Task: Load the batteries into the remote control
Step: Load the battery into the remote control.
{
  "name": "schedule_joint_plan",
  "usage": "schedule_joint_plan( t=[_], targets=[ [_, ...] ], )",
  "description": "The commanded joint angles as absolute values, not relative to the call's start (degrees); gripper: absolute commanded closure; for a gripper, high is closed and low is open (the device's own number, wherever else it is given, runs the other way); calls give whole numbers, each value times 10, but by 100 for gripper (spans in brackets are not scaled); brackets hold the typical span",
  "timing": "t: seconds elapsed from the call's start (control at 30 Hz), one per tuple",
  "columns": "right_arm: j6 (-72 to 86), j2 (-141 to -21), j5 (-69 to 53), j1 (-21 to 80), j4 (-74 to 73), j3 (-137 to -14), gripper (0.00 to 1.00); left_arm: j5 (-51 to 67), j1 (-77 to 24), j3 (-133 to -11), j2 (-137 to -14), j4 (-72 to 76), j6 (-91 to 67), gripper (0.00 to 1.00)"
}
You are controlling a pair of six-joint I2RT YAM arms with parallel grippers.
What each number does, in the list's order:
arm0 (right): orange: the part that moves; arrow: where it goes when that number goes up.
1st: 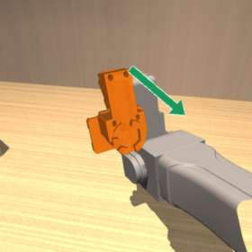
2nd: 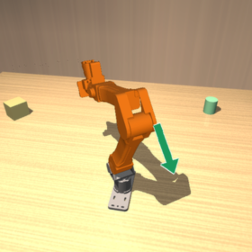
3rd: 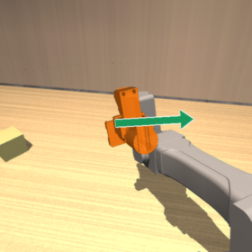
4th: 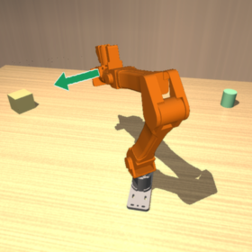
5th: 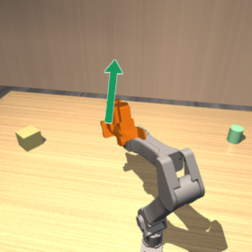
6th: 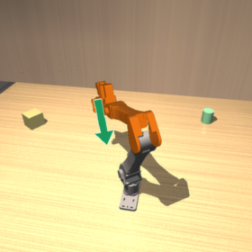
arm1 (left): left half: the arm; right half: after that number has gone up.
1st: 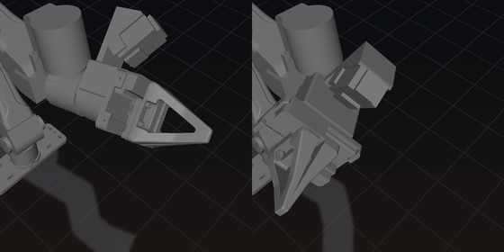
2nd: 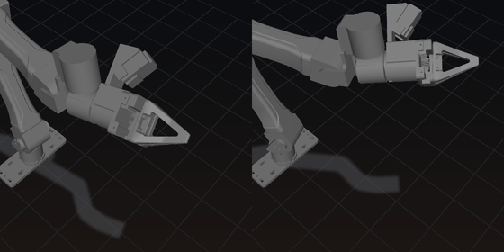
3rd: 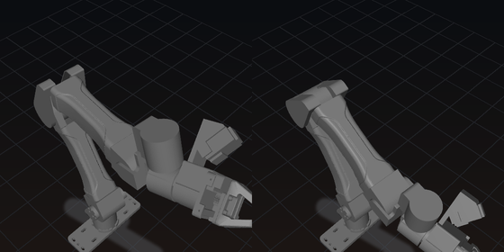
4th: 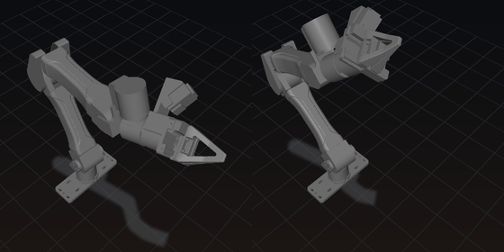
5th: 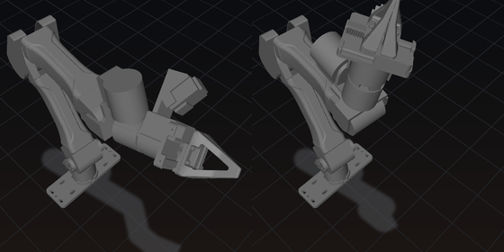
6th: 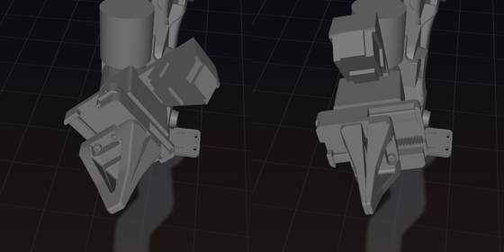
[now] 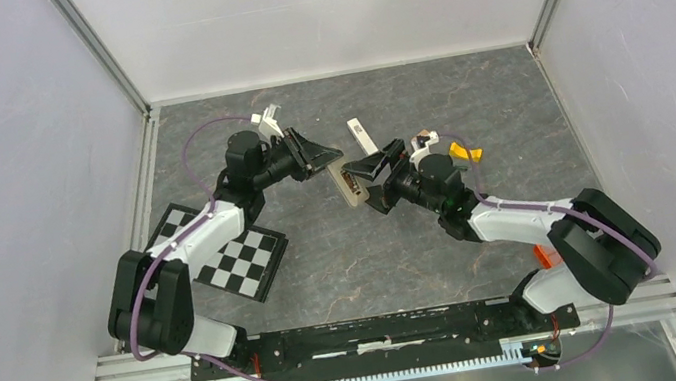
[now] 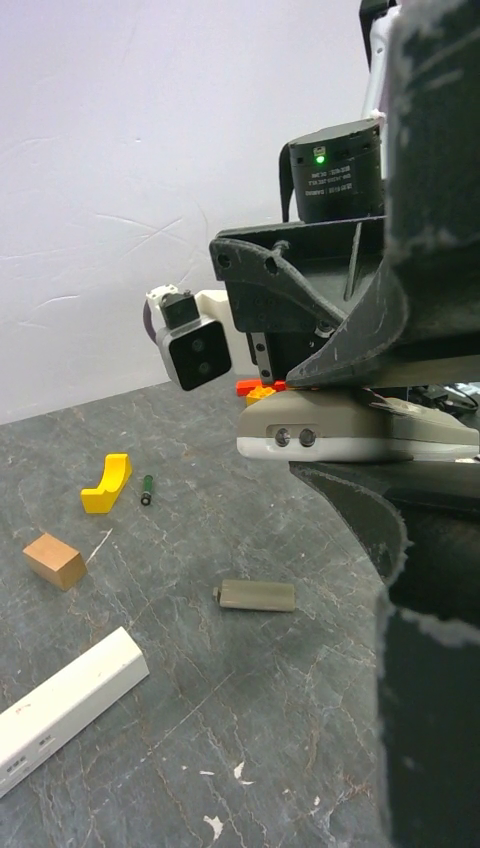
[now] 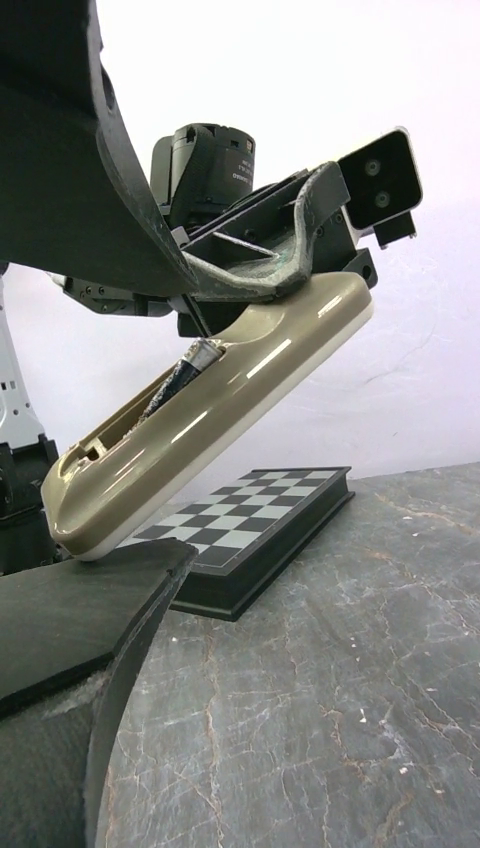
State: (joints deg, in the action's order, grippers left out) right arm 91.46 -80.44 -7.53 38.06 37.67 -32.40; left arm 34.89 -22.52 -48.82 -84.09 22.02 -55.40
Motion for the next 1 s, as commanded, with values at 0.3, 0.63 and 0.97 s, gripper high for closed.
schedule_joint_plan(
  t=[0.3,0.63,0.97],
  targets=[
    [961,-828,-102,374,484,-317,22,384,-227,-480,-821,249,-517,98],
    [973,-836,-110,373,522,-307,33,380,-227,-480,-818,240,-517,98],
    [966,-841,-116,373,533,-304,43,378,-227,-482,-813,231,-517,98]
  ],
)
